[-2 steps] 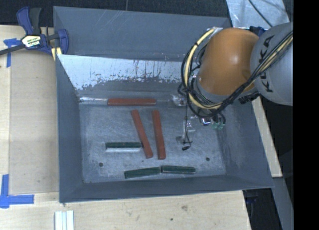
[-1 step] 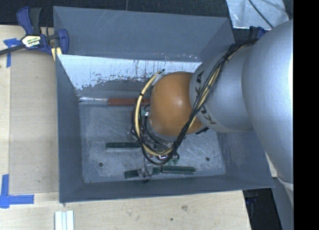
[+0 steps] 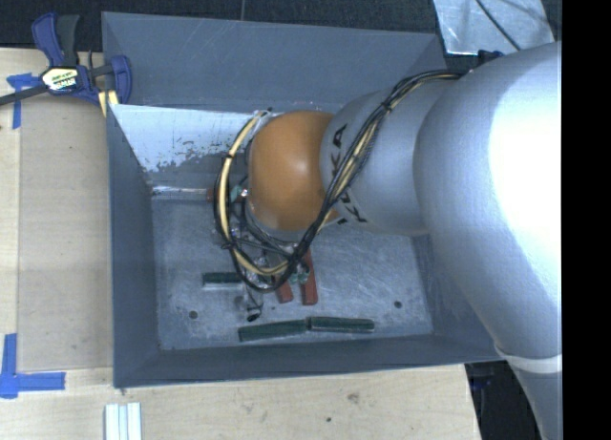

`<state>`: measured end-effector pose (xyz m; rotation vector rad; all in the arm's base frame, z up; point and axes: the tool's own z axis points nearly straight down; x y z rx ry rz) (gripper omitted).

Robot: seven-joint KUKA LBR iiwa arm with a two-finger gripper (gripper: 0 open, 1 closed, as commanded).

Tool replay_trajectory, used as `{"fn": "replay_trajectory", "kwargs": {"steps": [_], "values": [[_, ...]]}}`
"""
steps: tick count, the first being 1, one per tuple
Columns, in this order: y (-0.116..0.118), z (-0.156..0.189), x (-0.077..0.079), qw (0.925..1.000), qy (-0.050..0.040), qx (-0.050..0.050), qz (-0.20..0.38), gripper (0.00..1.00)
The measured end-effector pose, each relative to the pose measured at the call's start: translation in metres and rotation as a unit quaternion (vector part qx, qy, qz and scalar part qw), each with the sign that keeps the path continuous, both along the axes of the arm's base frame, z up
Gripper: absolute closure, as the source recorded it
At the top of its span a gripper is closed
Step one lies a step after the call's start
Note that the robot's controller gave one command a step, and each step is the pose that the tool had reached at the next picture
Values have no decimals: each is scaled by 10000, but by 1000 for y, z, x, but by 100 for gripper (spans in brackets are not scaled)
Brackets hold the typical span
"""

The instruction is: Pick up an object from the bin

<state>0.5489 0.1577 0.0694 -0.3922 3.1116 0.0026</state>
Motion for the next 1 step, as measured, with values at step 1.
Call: {"fn": "replay_trajectory", "kwargs": {"steps": [1], "values": [[-1,2,0,10000,-2,-1,-8,100]]}}
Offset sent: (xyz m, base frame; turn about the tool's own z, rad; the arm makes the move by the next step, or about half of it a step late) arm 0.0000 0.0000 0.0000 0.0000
